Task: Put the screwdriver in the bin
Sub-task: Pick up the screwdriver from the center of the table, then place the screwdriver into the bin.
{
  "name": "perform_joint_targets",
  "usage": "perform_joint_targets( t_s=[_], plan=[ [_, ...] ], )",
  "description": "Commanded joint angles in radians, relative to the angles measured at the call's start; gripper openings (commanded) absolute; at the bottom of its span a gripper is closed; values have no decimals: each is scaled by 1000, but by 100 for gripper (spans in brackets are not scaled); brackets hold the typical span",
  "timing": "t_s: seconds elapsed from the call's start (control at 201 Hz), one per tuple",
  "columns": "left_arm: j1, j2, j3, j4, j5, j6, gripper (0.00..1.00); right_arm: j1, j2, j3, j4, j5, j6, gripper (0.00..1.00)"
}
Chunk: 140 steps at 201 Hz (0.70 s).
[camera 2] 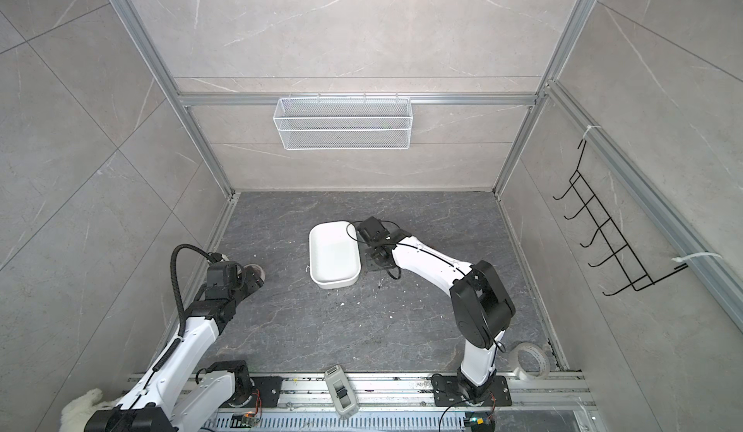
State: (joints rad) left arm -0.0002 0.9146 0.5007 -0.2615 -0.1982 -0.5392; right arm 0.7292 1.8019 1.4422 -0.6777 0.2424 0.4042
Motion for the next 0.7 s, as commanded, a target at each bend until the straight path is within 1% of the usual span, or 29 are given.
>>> perform_joint_targets(
  t_s=[0.0,0.05,0.124,0.254,0.294,0.507,0.691],
  plan=[
    [0,2,4,20,20,13,77,84,4,123,-51,92,-44,9],
    [0,3,4,20,20,13,77,121,35,180,-46,78,-41,9],
    [0,1,5,19,20,13,77,155,84,245,-22,26,-24,9],
    [0,-4,3,19,17,13,77,170,192,336,10,-105,27,10],
    [-1,-6,3,18,18,13,77,170,224,365,9,-123,37,10],
    [0,-4,3,22,21,15,77,170,367,514,-49,-147,65,10],
    [0,-4,3,25,23,14,77,170,497,687,-170,-140,65,11]
  ],
)
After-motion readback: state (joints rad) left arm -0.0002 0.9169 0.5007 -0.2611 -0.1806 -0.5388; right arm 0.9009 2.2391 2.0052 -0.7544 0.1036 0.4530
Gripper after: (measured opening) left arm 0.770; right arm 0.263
